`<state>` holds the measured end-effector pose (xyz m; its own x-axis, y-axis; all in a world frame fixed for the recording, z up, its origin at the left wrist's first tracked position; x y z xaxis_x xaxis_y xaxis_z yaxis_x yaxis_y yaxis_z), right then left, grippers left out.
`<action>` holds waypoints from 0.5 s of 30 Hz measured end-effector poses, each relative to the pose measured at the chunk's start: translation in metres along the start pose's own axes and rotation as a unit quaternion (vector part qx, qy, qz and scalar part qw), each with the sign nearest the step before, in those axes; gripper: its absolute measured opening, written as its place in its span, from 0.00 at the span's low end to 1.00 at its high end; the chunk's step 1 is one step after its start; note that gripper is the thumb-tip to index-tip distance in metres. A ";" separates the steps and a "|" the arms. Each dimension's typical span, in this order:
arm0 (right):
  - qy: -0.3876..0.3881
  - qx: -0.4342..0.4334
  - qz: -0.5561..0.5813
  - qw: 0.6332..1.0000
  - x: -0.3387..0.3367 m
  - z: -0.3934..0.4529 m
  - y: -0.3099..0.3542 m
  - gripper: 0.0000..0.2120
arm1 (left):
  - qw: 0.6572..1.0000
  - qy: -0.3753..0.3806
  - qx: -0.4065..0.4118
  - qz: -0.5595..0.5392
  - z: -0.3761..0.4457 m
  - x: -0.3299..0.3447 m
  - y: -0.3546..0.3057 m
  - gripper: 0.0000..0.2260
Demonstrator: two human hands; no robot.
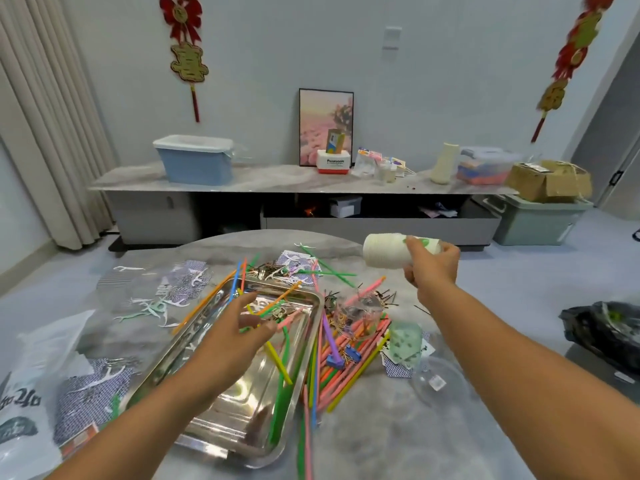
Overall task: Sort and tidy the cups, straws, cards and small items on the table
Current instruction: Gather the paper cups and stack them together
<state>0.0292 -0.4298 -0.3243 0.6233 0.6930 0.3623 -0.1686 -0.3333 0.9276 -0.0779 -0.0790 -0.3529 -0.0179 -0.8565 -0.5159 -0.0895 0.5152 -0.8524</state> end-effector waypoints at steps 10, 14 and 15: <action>0.006 -0.092 -0.302 0.949 0.073 0.081 -0.066 0.27 | 0.998 -0.007 0.023 0.056 0.087 -0.002 0.033 0.27; 0.046 -0.097 -0.399 0.911 0.094 0.103 -0.085 0.26 | 0.998 0.002 0.022 0.051 0.110 0.006 0.046 0.26; 0.059 -0.097 -0.424 0.899 0.100 0.107 -0.089 0.27 | 0.999 0.008 0.024 0.047 0.116 0.009 0.050 0.25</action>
<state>0.1886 -0.3992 -0.3805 0.5070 0.7119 -0.4860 0.1924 0.4561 0.8689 0.0327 -0.0573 -0.4105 -0.0390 -0.8048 -0.5923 -0.0389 0.5935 -0.8039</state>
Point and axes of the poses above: each hand's wrist, its own z-axis towards the middle knuckle, its own x-axis out of the palm, y = z × x, the point moved 6 cm from there along z, towards the middle knuckle, and after that the axes turned 14 degrees about z, right-handed, at the moved point
